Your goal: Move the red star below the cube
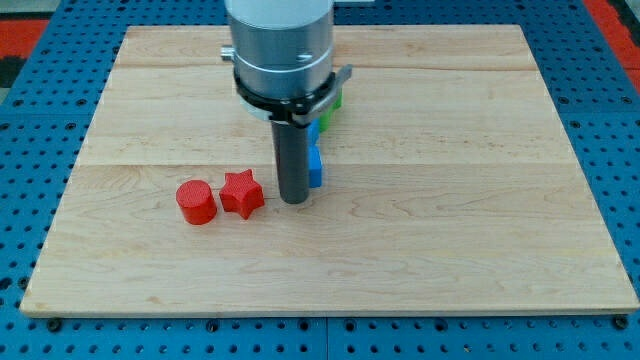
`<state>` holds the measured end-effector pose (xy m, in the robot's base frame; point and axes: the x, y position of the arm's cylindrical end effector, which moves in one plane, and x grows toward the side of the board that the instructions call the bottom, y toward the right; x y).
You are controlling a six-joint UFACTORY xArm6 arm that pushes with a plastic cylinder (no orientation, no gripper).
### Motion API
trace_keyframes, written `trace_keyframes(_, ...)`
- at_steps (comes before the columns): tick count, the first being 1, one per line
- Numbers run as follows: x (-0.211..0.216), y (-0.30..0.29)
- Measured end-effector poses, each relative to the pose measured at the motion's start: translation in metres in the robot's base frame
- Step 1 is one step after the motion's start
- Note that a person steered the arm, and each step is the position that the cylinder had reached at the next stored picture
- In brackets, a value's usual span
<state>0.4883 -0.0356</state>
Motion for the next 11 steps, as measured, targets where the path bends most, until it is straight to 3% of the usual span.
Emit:
trace_keyframes(1, 0.018, -0.006)
trace_keyframes(2, 0.058, 0.027)
trace_keyframes(3, 0.071, -0.058)
trace_keyframes(4, 0.056, -0.147)
trace_keyframes(5, 0.015, -0.152)
trace_keyframes(8, -0.004, -0.047)
trace_keyframes(11, 0.007, -0.018)
